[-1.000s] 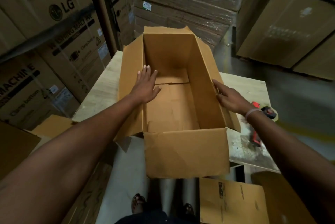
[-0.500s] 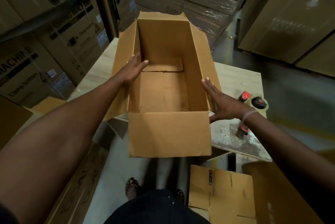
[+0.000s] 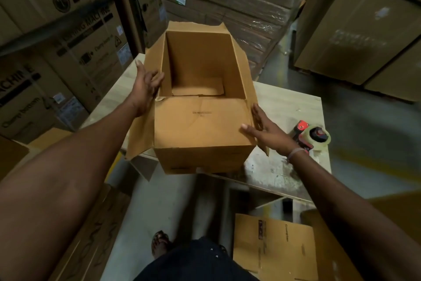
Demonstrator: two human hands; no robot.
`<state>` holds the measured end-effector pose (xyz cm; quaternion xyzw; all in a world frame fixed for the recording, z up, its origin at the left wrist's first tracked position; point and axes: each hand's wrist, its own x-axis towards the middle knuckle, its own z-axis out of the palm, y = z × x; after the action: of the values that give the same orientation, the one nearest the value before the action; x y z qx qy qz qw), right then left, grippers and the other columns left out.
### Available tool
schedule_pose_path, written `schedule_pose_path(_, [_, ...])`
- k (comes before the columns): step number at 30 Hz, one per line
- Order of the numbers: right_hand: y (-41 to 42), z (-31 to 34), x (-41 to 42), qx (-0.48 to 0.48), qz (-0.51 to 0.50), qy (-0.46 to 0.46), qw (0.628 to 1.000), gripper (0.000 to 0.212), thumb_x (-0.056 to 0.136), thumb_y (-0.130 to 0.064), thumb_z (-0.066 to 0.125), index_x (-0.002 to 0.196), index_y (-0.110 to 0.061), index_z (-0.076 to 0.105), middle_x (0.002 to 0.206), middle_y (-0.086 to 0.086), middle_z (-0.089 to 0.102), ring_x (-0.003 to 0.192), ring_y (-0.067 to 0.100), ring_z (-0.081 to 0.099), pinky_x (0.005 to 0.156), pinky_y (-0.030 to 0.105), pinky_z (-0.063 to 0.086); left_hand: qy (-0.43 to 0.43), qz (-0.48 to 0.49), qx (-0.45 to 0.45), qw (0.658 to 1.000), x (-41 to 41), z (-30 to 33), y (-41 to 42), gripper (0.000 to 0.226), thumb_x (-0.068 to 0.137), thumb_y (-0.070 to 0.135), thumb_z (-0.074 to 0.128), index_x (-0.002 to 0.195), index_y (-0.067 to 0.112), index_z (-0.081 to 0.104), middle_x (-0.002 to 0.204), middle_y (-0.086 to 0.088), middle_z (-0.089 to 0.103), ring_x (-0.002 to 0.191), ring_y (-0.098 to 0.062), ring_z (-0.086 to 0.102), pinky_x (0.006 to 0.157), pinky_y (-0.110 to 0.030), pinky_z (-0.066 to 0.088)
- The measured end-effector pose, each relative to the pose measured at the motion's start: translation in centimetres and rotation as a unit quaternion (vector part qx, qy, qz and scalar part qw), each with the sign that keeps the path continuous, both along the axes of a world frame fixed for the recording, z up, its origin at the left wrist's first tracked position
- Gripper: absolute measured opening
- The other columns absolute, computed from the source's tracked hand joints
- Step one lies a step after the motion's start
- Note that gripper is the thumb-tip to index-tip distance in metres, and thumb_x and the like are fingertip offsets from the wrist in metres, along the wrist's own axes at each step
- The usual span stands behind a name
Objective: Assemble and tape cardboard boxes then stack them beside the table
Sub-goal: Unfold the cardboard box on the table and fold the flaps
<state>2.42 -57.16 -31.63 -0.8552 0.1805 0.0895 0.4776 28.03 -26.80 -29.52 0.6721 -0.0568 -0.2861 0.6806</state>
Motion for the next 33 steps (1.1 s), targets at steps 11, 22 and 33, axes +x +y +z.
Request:
schedule_pose_path(11, [2.5, -0.6, 10.4, -0.268, -0.06, 0.041, 0.961, 0.087, 0.103, -0.063, 0.045, 0.165, -0.037, -0.011, 0.174, 0.004, -0.016, 0.158, 0.047, -0.001, 0.121, 0.068, 0.024, -0.445, -0.164, 0.527, 0.706, -2.2, -5.1, -2.4, 0.093, 0.099, 0.077, 0.017, 0.166, 0.015, 0.002, 0.171, -0.016, -0.016, 0.158, -0.029, -0.02, 0.129, -0.05, -0.003])
schedule_pose_path(22, [3.4, -1.6, 10.9, -0.439, 0.003, 0.052, 0.897, 0.113, 0.094, -0.07, 0.056, 0.166, -0.011, -0.01, 0.17, 0.006, -0.03, 0.159, 0.044, 0.006, 0.121, 0.057, 0.035, -0.421, -0.185, 0.534, 0.709, -0.9, -4.1, -2.5, 0.091, 0.102, 0.07, 0.027, 0.164, 0.015, -0.012, 0.166, -0.019, -0.031, 0.152, -0.033, -0.033, 0.127, -0.051, -0.012])
schedule_pose_path(33, [3.9, -2.0, 10.2, -0.433, -0.006, 0.064, 0.899, 0.115, 0.094, -0.073, 0.052, 0.165, -0.011, -0.014, 0.171, 0.01, -0.028, 0.16, 0.041, -0.003, 0.125, 0.058, 0.025, -0.404, -0.168, 0.525, 0.73, 5.6, -3.8, -4.9, 0.105, 0.099, 0.042, 0.06, 0.162, 0.008, -0.017, 0.167, -0.02, -0.03, 0.154, -0.035, -0.03, 0.125, -0.047, -0.013])
